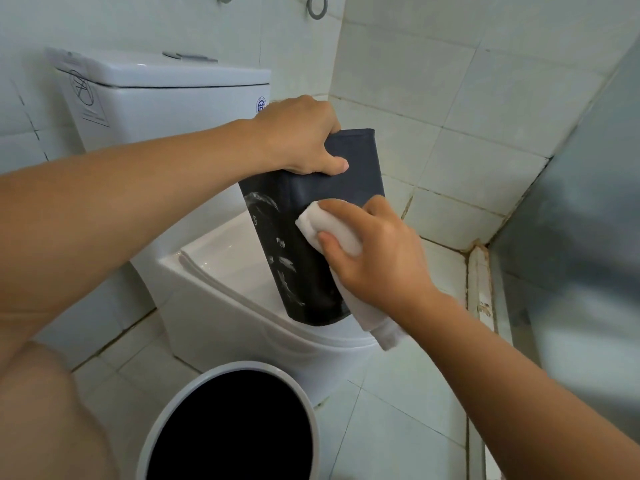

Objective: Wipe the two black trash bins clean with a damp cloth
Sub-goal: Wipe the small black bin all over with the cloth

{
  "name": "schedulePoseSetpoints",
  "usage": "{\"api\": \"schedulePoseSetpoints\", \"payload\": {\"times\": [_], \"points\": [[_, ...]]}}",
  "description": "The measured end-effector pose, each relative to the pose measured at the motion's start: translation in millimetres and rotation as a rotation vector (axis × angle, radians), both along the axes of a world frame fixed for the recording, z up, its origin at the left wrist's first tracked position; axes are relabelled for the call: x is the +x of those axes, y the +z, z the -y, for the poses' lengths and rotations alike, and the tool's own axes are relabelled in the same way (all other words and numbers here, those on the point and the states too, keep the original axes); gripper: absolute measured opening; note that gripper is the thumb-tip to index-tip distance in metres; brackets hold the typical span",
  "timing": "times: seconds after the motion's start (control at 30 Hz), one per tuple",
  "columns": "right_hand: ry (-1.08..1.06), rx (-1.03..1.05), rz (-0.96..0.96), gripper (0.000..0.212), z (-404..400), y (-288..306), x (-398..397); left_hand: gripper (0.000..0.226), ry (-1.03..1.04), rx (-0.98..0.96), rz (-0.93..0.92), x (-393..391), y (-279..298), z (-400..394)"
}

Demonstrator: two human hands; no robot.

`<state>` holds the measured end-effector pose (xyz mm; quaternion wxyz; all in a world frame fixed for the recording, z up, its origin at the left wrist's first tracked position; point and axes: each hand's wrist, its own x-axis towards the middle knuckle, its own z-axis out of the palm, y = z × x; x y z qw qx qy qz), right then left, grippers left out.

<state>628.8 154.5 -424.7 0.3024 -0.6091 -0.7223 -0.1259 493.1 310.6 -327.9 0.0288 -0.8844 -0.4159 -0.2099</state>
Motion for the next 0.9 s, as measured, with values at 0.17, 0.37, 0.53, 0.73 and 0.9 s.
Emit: {"api": "schedulePoseSetpoints", "payload": {"times": [0.17,0.37,0.53,0.73,0.9], "points": [[0.119,-0.22,0.139,0.046,20.1,-6.8,9.1,0.049,0.012,-0.033,0.004,-8.2,-1.6,-5.1],[0.158,-0.279,0.008,0.043,26.8,-3.9,22.1,0.042,0.018,-0.066,0.028,-8.9,-1.5,-5.3],[0.011,-0.002,-0.254,0.038,-6.9,9.5,25.3,0.045,0.009,-0.031,0.019,-1.8,0.1,3.0],[0.03,-0.056,-0.123,0.045,0.7,-11.9,16.9,0.048,0.018,-0.001,-0.001,-4.4,-1.8,0.5],[0.099,-0.231,-0.1,0.038,15.5,-15.8,40.8,0.037,0.015,-0.032,0.018,-11.8,-3.0,-8.2]]}}
